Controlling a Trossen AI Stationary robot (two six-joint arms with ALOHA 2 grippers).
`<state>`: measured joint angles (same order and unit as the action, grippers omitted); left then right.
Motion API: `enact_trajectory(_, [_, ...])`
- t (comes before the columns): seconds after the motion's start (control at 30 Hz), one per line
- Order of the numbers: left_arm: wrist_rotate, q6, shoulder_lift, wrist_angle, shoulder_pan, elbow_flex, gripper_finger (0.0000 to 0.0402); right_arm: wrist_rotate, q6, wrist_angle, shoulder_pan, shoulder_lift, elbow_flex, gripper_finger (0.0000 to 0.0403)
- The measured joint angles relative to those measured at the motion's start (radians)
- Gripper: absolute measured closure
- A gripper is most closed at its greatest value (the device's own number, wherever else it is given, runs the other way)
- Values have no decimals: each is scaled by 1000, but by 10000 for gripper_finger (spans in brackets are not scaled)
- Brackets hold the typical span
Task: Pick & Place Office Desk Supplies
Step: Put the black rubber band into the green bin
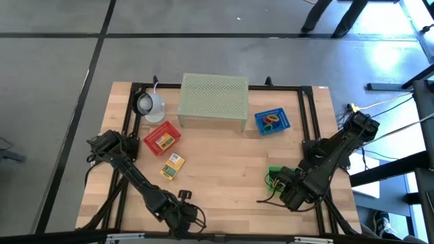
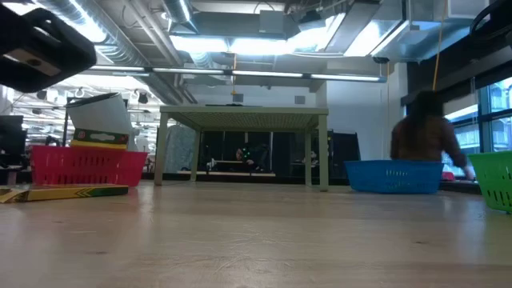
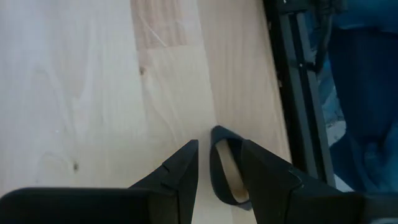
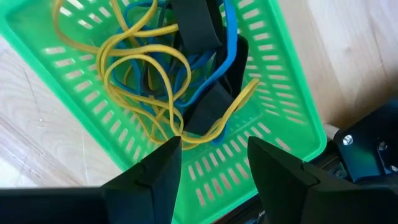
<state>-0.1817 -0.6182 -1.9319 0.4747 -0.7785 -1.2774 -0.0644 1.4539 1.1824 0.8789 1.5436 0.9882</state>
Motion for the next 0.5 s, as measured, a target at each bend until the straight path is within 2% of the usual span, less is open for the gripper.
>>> enact_trajectory(0.33, [3,-37,-27,21,1,0,285,-33,-1,-1,0,0,0,215])
enact_trajectory(0.5, [49,-50,-51,6,2,0,285,-33,-1,-2,0,0,0,215])
